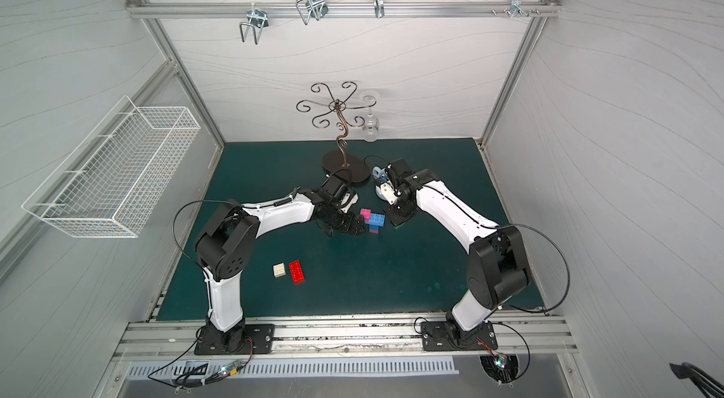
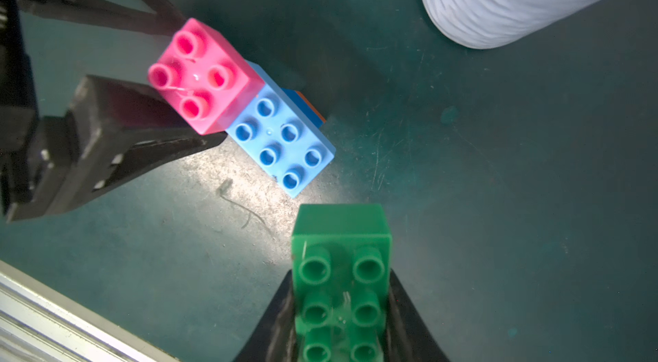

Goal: Assemble a spoon with lego
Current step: Adjust the lego brick at the center of the board, then assemble the lego brick with the lego brick.

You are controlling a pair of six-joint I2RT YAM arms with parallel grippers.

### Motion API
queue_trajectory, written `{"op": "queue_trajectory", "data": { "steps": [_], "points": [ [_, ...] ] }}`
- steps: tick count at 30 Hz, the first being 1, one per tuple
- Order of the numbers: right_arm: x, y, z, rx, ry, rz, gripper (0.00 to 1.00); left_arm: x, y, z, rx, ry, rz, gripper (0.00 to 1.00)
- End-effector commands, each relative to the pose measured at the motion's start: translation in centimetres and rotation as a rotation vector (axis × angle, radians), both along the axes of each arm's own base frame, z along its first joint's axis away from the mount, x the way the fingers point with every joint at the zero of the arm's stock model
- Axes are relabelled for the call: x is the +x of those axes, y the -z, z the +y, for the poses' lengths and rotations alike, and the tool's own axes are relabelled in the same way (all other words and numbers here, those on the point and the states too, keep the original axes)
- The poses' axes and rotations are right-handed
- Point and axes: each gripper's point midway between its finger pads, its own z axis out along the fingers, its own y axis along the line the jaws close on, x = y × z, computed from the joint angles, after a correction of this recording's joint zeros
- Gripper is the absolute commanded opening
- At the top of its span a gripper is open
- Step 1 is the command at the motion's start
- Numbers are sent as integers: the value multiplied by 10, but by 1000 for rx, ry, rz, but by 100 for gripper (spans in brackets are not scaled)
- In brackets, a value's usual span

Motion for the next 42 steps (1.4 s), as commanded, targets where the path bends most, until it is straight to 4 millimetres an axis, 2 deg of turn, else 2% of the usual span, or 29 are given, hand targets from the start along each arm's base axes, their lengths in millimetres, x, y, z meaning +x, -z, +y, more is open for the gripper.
{"op": "queue_trajectory", "data": {
  "steps": [1,16,20,28,42],
  "points": [
    [-1,-7,5,24,-44,-7,24,13,-5,-1,5,2,-23,100],
    [-11,-2,28,4,-204,-3,24,29,0,7,47,17,-31,100],
    [-6,1,32,-30,-229,-10,24,30,-2,11,55,18,-38,100],
    [4,8,41,-65,-264,0,22,24,-6,19,55,7,-48,100],
    [7,17,52,-104,-321,23,21,7,-13,58,79,-35,-82,100]
  ]
}}
